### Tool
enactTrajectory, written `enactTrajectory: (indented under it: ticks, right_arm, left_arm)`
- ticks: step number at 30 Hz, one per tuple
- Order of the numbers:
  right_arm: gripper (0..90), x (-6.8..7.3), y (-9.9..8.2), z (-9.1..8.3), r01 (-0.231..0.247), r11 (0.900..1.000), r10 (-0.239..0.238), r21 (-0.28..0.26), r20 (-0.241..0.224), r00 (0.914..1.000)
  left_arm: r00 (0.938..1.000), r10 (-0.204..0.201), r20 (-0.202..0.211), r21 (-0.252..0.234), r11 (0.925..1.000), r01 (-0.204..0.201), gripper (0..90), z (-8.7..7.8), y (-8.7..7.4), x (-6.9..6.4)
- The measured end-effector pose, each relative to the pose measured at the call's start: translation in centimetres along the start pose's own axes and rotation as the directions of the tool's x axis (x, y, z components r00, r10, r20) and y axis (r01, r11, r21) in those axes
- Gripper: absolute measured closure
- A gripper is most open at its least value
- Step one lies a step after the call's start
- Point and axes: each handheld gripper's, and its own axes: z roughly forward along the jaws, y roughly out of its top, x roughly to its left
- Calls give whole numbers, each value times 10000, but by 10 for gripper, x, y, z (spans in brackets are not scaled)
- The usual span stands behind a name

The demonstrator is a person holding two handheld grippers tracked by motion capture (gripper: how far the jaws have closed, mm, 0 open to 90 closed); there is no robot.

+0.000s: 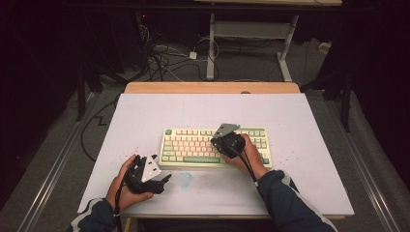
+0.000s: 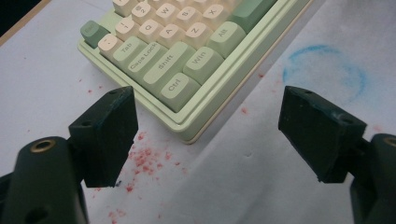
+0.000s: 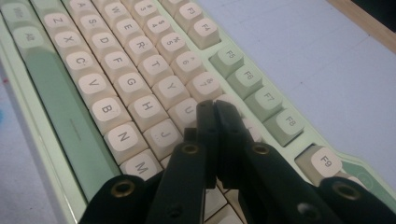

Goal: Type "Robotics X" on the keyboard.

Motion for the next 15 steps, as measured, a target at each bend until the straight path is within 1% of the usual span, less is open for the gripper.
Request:
enactTrajectory:
  ticks: [4, 5, 6, 8, 10, 12, 14, 15]
  right_arm:
    - [880, -2, -1, -5, -125, 9996, 123, -252, -56, 9999]
    - [868, -2, -1, -7, -123, 9994, 122, -315, -13, 9999]
    - [858, -2, -1, -9, -71, 9992, 72, -389, 14, 10000]
    - [835, -2, -1, -13, -112, 9977, 107, -669, -70, 9999]
    - [793, -3, -1, -18, -59, 9963, 59, -857, -4, 10000]
    - [768, -4, -1, -22, -182, 9943, 187, -1054, 33, 9998]
    - [708, -5, -2, -26, -156, 9927, 170, -1196, 109, 9998]
    - [694, -5, -2, -28, -233, 9917, 247, -1265, 95, 9996]
  left_arm:
    - [10000, 1, 7, 27, 10000, -1, 187, 0, 0, 0]
    - [10000, 33, 6, 62, 10000, -33, 187, 0, 0, 0]
    - [10000, -22, 22, 64, 10000, 22, 187, 0, -1, 0]
    - [10000, -80, 30, 78, 9999, 80, 187, 0, -1, 0]
    - [10000, -88, 14, 66, 9999, 88, 187, 0, -1, 1]
    - [10000, -67, -4, 81, 9999, 67, 187, 0, -1, 1]
    - [10000, -56, -26, 102, 9999, 56, 187, 1, -1, 1]
    - [10000, -44, -34, 113, 9999, 44, 188, 1, -1, 1]
